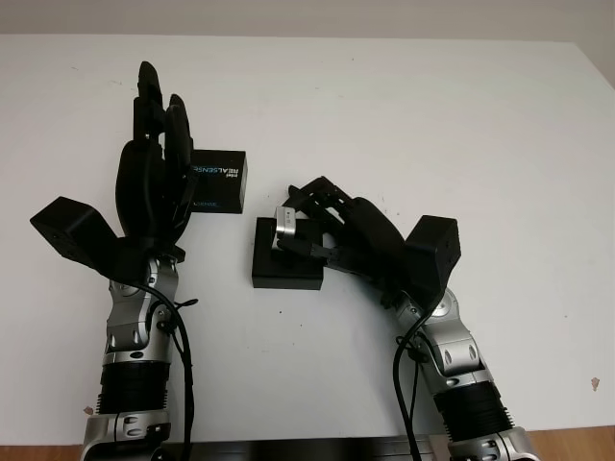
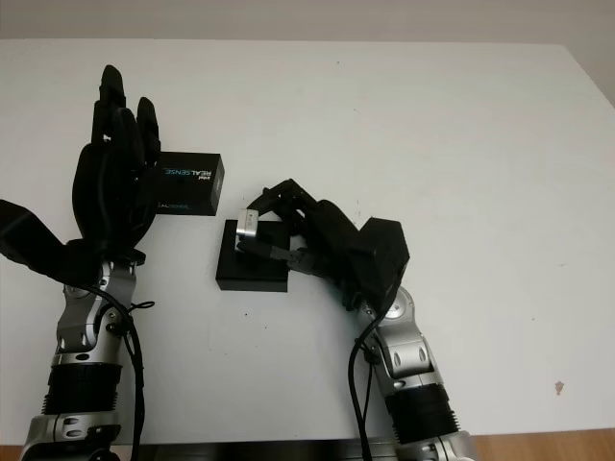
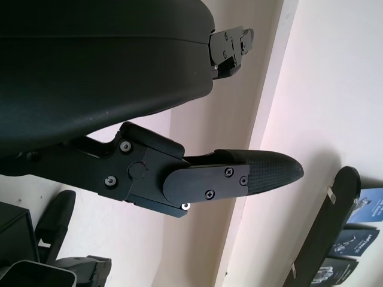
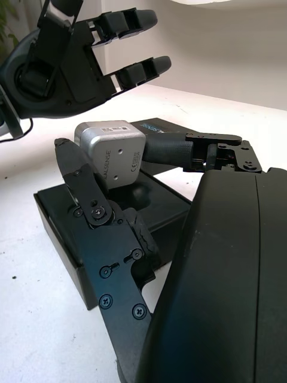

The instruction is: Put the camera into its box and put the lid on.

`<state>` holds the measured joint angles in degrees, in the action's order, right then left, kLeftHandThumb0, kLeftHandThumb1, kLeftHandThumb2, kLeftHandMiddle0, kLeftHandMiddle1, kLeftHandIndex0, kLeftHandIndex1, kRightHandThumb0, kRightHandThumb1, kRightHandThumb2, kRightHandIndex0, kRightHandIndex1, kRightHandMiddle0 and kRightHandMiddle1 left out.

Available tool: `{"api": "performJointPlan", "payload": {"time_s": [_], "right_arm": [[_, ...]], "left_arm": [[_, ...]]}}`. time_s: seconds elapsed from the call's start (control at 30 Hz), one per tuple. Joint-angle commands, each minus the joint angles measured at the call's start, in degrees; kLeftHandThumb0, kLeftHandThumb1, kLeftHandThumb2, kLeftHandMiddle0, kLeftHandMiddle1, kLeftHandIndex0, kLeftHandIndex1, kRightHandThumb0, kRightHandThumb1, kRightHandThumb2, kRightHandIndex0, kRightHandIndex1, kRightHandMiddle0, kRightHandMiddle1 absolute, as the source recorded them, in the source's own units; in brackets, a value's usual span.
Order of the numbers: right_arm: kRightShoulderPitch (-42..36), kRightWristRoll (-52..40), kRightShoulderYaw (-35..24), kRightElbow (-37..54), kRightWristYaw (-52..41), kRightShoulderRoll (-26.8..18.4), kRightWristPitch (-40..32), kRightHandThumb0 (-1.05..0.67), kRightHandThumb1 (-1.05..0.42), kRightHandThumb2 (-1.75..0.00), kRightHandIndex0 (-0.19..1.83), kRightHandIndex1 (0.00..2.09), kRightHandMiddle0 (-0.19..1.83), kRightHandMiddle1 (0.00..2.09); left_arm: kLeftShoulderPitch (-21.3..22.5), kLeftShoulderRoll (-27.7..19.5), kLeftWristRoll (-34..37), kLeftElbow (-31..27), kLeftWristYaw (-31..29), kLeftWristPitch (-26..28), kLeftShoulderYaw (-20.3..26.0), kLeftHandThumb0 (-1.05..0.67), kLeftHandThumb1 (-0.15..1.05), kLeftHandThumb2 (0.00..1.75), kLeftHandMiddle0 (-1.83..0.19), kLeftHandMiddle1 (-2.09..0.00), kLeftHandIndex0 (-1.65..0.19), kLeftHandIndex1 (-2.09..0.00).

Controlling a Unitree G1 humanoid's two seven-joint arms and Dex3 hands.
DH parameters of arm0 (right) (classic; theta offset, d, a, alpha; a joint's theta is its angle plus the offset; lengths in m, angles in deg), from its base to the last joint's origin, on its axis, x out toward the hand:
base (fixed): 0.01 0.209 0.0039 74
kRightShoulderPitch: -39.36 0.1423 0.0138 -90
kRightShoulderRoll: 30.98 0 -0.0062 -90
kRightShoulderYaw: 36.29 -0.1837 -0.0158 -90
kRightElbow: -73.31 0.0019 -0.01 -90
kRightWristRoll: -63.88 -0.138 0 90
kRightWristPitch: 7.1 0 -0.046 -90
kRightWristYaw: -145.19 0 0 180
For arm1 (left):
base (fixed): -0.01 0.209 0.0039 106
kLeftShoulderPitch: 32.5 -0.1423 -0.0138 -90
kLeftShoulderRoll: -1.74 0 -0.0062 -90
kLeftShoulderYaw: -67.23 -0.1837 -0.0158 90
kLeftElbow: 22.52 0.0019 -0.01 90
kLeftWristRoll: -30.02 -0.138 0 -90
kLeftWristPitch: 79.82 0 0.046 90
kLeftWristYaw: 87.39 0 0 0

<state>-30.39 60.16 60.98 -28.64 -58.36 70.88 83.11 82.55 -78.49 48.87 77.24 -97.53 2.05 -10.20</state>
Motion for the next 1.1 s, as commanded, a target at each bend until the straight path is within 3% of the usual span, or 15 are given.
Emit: {"api": "performJointPlan", "payload": {"time_s": [0.0, 0.5, 0.87, 1.07], "right_arm": [[-0.7, 0.5, 0.8, -2.2, 0.0, 0.3, 1.6, -0.49, -1.05, -0.06, 0.19, 0.01, 0.18, 1.86], [1.9, 3.1, 0.9, -13.0, 1.6, 0.9, 9.8, -0.47, -1.05, -0.06, 0.2, 0.0, 0.16, 1.84], [2.0, 4.5, 1.5, -12.9, 1.5, -0.1, 10.1, -0.49, -1.04, -0.05, 0.21, 0.0, 0.16, 1.84], [2.0, 9.1, 2.8, -10.3, 1.8, -3.2, 12.4, -0.49, -1.03, -0.05, 0.22, 0.0, 0.12, 1.79]], "left_arm": [[0.3, 0.4, -0.2, -0.9, 0.1, -0.2, -0.2, -0.71, 1.05, 0.5, 0.19, 0.0, 0.19, 0.0], [0.3, 1.2, -0.5, -1.2, 1.2, 0.0, -0.4, -0.71, 1.05, 0.51, 0.19, 0.0, 0.19, 0.0], [0.3, 1.0, -0.4, -0.7, 0.8, -0.6, -0.3, -0.71, 1.05, 0.5, 0.19, 0.0, 0.19, 0.0], [0.1, 0.8, -0.5, -1.3, 0.8, -0.3, -0.3, -0.72, 1.05, 0.49, 0.19, 0.0, 0.19, 0.0]]}}
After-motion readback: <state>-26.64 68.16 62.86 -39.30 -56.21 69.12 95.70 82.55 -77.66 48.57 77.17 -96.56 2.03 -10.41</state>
